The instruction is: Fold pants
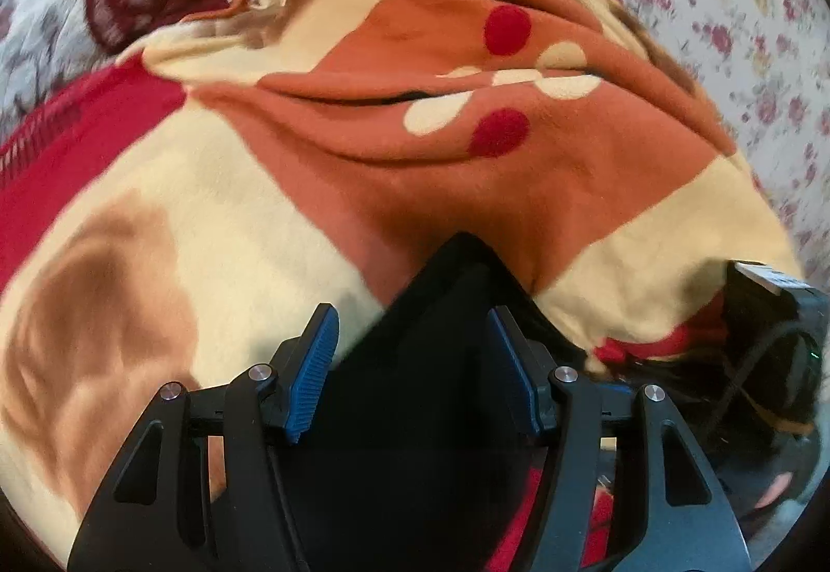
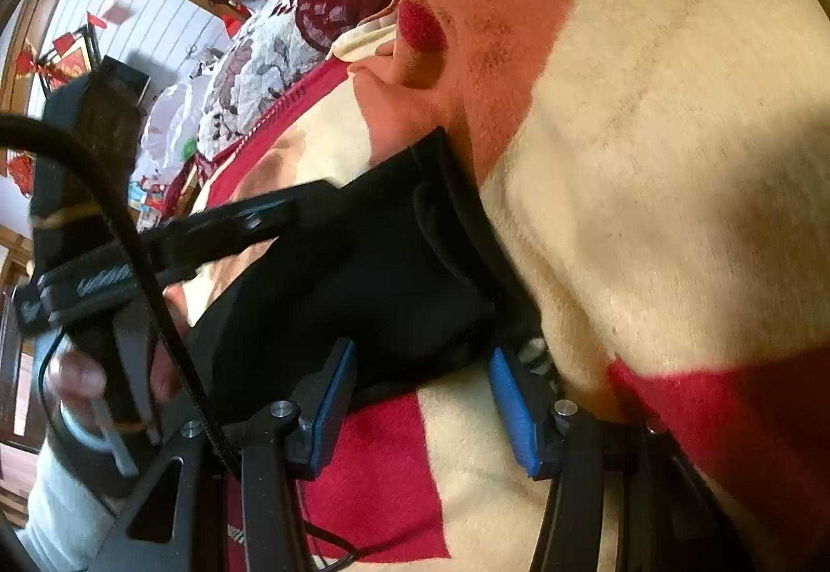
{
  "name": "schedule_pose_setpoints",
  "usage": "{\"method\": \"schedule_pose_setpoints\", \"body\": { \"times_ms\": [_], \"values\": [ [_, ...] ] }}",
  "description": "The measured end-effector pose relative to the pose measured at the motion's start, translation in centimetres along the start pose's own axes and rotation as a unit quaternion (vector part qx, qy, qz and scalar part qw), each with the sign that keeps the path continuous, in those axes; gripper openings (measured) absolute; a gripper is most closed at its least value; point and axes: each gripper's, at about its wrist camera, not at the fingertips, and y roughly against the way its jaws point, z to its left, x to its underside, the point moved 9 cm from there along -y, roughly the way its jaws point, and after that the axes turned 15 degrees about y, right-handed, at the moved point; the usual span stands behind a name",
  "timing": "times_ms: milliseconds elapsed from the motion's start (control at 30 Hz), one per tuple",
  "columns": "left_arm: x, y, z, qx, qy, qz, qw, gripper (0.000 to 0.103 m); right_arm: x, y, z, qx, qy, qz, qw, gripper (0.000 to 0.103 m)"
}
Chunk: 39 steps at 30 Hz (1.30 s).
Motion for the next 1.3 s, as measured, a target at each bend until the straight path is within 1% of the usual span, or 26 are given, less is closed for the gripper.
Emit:
{"method": "schedule_pose_setpoints", "body": {
  "times_ms": [67,167,233,300,400,467,567,600,633,700,767,833,967,1033,1067,1100,1133,1200,1267,1300],
  "values": [
    [-0.4,-0.6,-0.2,-0.004,-0.015,0.009,0.9998,0.059,0.1,-0.1,0.1,-0.004,0.001,-0.001,1.0,0.053],
    [-0.1,-2.0,-0.8,0.013,-0.037,0.047,0.9981,0.059,-0.1,-0.4,0.1,-0.011,0.002,-0.006,1.0,0.055],
    [0.0,-2.5,-1.3,0.013,-0.06,0.051,0.9968,0.059,-0.1,-0.4,0.0,-0.014,0.001,-0.012,1.0,0.055],
    [-0.1,-2.8,-1.9,0.025,-0.073,0.062,0.9951,0.059,-0.1,-0.5,-0.1,-0.02,-0.003,-0.016,1.0,0.055],
    [-0.6,-3.3,-2.4,0.053,-0.06,0.078,0.9937,0.059,0.0,-0.3,-0.3,-0.029,-0.014,-0.02,0.999,0.056],
    [-0.6,-3.7,-2.5,0.066,-0.061,0.086,0.9922,0.059,0.0,-0.3,-0.4,-0.033,-0.018,-0.022,0.999,0.055],
    [-0.6,-3.7,-2.6,0.065,-0.088,0.082,0.9906,0.059,0.1,-0.1,-0.3,-0.037,-0.019,-0.027,0.999,0.056],
    [-0.5,-3.7,-2.6,0.059,-0.102,0.077,0.99,0.058,0.1,0.0,-0.3,-0.039,-0.019,-0.029,0.999,0.055],
    [-0.5,-3.7,-2.6,0.054,-0.108,0.076,0.9898,0.054,0.0,0.1,-0.2,-0.04,-0.018,-0.032,0.998,0.054],
    [-0.2,-3.8,-3.1,0.05,-0.115,0.073,0.9894,0.051,0.0,0.0,-0.1,-0.045,-0.021,-0.033,0.998,0.052],
    [-0.2,-3.7,-3.1,0.057,-0.111,0.073,0.9895,0.051,0.3,0.3,0.1,-0.055,-0.027,-0.031,0.998,0.052],
    [-0.4,-3.6,-2.8,0.063,-0.105,0.077,0.9895,0.051,0.7,0.4,0.3,-0.071,-0.045,-0.022,0.996,0.052],
    [-0.1,-3.5,-2.2,0.064,-0.104,0.082,0.9891,0.051,0.7,0.3,0.4,-0.06,-0.039,-0.022,0.997,0.052],
    [-0.2,-3.8,-2.0,0.066,-0.102,0.082,0.9892,0.051,0.3,0.4,-0.1,-0.052,-0.04,-0.029,0.997,0.052],
    [-0.3,-3.9,-1.9,0.068,-0.101,0.083,0.9892,0.051,0.1,0.4,-0.2,-0.049,-0.039,-0.033,0.998,0.051],
    [-0.5,-4.1,-1.9,0.071,-0.096,0.083,0.9894,0.052,0.0,0.5,-0.3,-0.046,-0.036,-0.037,0.998,0.047],
    [-0.4,-4.1,-1.9,0.073,-0.092,0.082,0.9897,0.052,0.0,0.5,-0.3,-0.046,-0.031,-0.04,0.998,0.038],
    [-0.5,-4.2,-1.9,0.067,-0.1,0.081,0.9894,0.051,0.0,0.2,-0.2,-0.046,-0.022,-0.04,0.998,0.029],
    [-0.4,-4.2,-2.2,0.057,-0.121,0.072,0.9884,0.041,-0.1,0.3,-0.1,-0.048,-0.017,-0.041,0.998,0.023],
    [-0.2,-4.2,-2.3,0.057,-0.126,0.071,0.9878,0.031,-0.2,0.3,-0.1,-0.048,-0.015,-0.04,0.998,0.023]
  ]
}}
